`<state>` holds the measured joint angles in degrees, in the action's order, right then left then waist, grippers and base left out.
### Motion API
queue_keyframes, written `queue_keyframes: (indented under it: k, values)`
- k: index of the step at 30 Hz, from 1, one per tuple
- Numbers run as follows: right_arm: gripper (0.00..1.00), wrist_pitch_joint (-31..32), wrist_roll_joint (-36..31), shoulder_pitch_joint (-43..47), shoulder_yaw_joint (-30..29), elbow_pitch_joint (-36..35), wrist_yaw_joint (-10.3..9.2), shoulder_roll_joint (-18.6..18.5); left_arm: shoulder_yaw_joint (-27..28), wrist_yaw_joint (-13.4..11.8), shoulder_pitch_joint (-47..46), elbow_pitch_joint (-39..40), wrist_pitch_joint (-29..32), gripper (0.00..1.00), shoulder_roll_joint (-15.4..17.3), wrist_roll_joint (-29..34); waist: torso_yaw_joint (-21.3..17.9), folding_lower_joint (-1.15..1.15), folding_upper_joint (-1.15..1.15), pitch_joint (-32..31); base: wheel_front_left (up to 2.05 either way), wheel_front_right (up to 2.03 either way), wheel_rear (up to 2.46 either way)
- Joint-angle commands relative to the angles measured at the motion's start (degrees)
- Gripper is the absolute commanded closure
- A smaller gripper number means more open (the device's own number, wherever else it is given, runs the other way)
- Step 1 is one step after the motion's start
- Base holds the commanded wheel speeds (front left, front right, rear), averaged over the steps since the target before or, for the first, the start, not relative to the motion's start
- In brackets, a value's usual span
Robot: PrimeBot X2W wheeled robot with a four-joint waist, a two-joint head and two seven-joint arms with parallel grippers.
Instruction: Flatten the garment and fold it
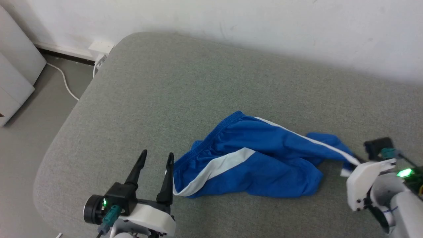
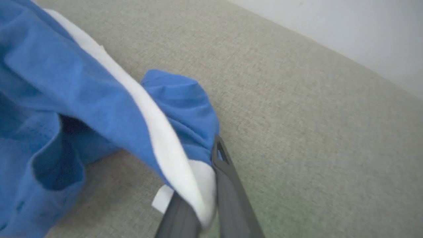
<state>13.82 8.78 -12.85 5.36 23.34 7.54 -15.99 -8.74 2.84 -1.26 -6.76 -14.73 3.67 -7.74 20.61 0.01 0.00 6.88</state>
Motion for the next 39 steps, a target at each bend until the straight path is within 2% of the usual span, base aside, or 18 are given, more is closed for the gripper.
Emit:
queue_keyframes:
  k: [1,10,15,16,17,18,23,28,33,39]
  values:
    - [1.0,-0.58,-0.35,-0.96,-0.72,-0.28,-0.05,-0.51,0.13,0.33,0.0,-0.34,-0.27,0.0,-0.31,0.57,-0.14,-0.01,0.0,-0.19,0.0,0.0,0.0]
    - [1.0,0.34,-2.09,-2.46,-8.64,-6.49,-0.05,-7.78,-0.99,0.84,-0.41,-1.1,-0.27,0.0,-0.69,0.84,0.15,-0.01,0.0,-1.52,0.0,0.0,0.0]
    - [1.0,-0.02,-3.48,-6.44,-11.71,-4.54,-0.05,-10.54,-1.6,1.09,-1.04,-1.06,-0.27,0.0,-0.75,0.83,0.22,-0.01,0.0,0.11,0.0,0.0,0.0]
    - [0.86,-0.41,-3.57,-7.42,-11.81,-3.23,-0.05,-10.49,-1.61,1.06,-1.23,-1.01,-0.27,0.0,-0.76,0.77,0.13,-0.01,0.0,0.48,0.0,0.0,0.0]
    - [0.25,-0.43,-3.83,-8.17,-11.39,-1.52,-0.05,-10.52,-1.62,1.04,-1.39,-0.98,-0.27,0.0,-0.77,0.68,-0.01,-0.01,0.0,0.82,0.0,0.0,0.0]
    - [0.0,-0.36,-4.23,-8.87,-10.58,0.18,-0.05,-10.51,-1.7,1.02,-1.52,-0.99,-0.27,0.0,-0.77,0.53,-0.18,-0.01,0.0,1.12,0.0,0.0,0.0]
    - [0.0,-0.02,-4.38,-11.3,-6.6,7.33,-0.05,-9.35,-2.76,0.79,-2.37,-1.32,-0.27,0.0,-0.78,-0.31,-1.45,-0.01,0.0,1.79,0.0,0.0,0.0]
    - [0.0,-0.8,-1.97,-12.5,-4.1,8.7,-0.05,-8.64,-2.9,0.59,-2.71,-1.79,-0.27,0.0,-0.79,-0.44,-4.04,-0.01,0.0,0.71,0.0,0.0,0.0]
    - [0.0,-2.96,0.13,-12.0,-2.93,5.18,-0.05,-8.58,-2.48,0.86,-2.39,-2.14,-0.27,0.0,-0.79,-0.12,-7.4,-0.01,0.0,-1.29,0.0,0.0,0.0]
    - [0.0,-6.36,3.64,-7.71,-2.87,-3.62,-0.05,-6.56,-1.92,0.91,-1.89,-1.86,-0.27,0.0,-0.79,-1.31,-11.64,-0.01,0.0,-3.39,0.0,0.0,0.0]
